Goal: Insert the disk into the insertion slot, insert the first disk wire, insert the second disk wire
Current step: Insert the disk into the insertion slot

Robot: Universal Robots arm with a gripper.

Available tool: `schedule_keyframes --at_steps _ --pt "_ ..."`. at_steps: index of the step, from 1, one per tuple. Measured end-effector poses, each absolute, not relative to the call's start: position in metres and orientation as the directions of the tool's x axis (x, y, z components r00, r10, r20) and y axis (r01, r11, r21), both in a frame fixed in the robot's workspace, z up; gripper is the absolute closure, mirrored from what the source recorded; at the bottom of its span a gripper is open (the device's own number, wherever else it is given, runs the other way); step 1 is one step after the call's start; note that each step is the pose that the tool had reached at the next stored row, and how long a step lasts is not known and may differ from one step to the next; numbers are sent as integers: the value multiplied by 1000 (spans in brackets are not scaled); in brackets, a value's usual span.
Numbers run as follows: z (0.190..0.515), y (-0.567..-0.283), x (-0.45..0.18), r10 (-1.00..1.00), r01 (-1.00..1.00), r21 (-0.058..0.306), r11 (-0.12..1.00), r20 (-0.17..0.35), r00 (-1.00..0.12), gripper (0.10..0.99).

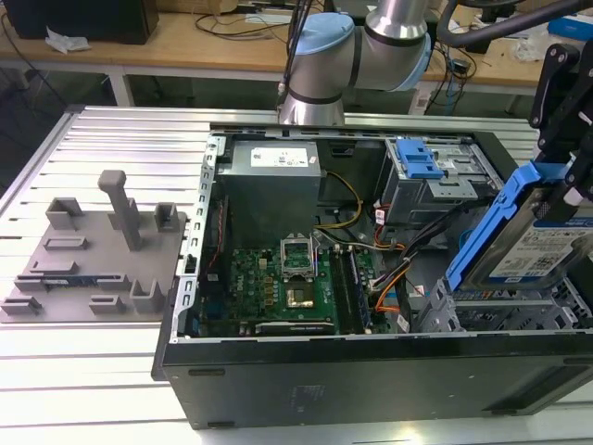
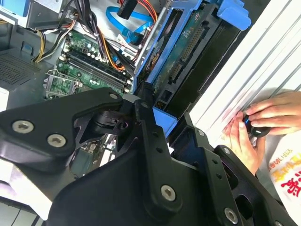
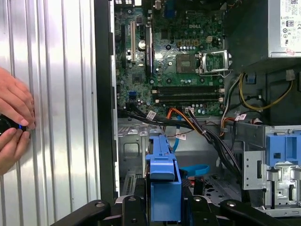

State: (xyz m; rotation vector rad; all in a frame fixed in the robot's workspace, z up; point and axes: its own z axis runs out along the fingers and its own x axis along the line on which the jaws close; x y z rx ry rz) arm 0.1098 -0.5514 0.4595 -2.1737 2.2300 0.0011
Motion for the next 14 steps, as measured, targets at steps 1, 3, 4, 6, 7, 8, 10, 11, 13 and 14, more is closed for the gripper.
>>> schedule_keyframes --at_steps 1,3,4,6,7,8,10,11,13,14 --pt "459 -551 110 -999 -999 -19 26 -20 -25 722" --pt "456 -551 110 -999 -999 -19 27 -20 -26 722" --pt "455 -551 110 -999 -999 -19 27 -20 -27 722" --pt "453 -551 110 -999 -999 -19 27 -20 -27 722" --pt "452 -551 110 -999 -999 -19 27 -20 -27 722" --pt "450 -551 110 -999 -999 -19 27 -20 -27 722" --pt "446 -551 110 -999 -999 -19 27 -20 -27 722" --pt "444 -551 110 -999 -999 -19 27 -20 -27 722" --pt "438 -551 110 -999 -999 -19 28 -20 -27 722" --pt "435 -551 110 -999 -999 -19 28 -20 -28 722"
